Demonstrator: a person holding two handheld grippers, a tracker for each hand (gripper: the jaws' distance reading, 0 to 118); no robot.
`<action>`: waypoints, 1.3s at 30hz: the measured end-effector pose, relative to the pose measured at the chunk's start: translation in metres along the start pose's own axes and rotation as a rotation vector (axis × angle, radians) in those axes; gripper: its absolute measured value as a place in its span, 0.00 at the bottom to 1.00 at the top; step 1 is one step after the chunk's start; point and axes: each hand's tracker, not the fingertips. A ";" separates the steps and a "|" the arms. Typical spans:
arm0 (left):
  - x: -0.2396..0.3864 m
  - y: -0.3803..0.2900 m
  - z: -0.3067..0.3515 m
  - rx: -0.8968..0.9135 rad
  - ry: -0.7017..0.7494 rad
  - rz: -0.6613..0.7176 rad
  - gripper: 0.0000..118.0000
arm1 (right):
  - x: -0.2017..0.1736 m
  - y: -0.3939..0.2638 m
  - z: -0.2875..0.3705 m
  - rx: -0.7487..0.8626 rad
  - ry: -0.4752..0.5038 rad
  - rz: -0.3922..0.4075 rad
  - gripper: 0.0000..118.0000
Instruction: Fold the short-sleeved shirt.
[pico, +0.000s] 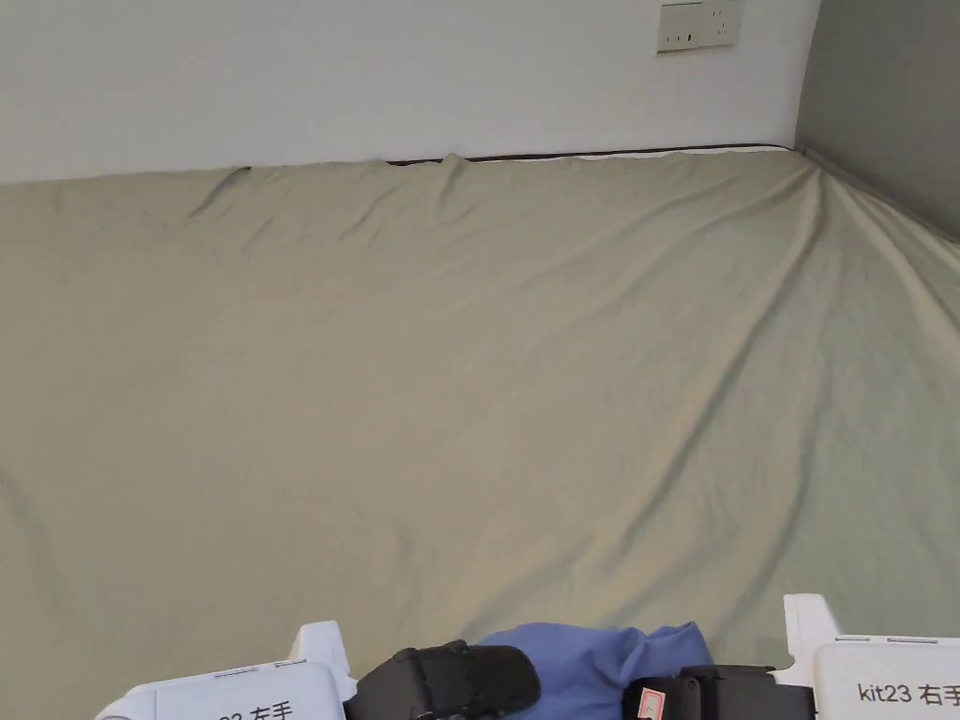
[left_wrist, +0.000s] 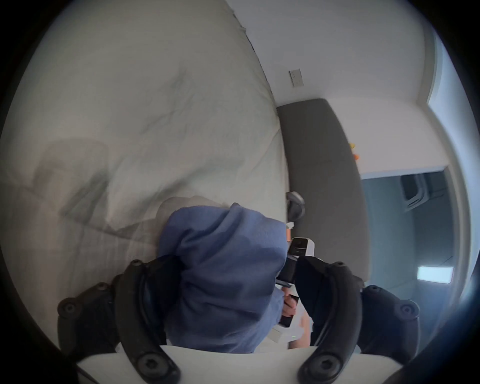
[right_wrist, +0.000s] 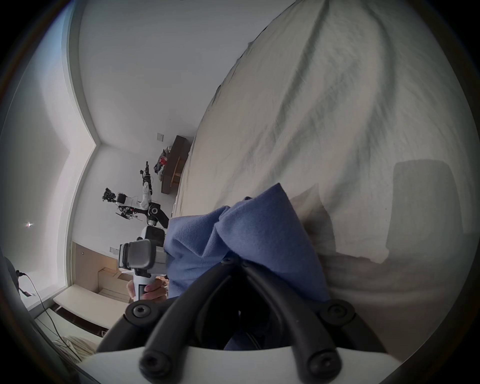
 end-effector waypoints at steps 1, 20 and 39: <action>-0.005 0.001 0.001 -0.001 0.004 0.011 0.77 | -0.001 0.000 0.000 0.001 -0.001 0.007 0.00; 0.039 -0.015 -0.015 -0.100 0.266 -0.411 0.49 | -0.017 -0.006 0.002 0.024 -0.069 0.089 0.00; 0.023 0.014 0.076 0.047 0.104 -0.054 0.27 | -0.074 -0.015 0.039 0.122 -0.205 0.243 0.00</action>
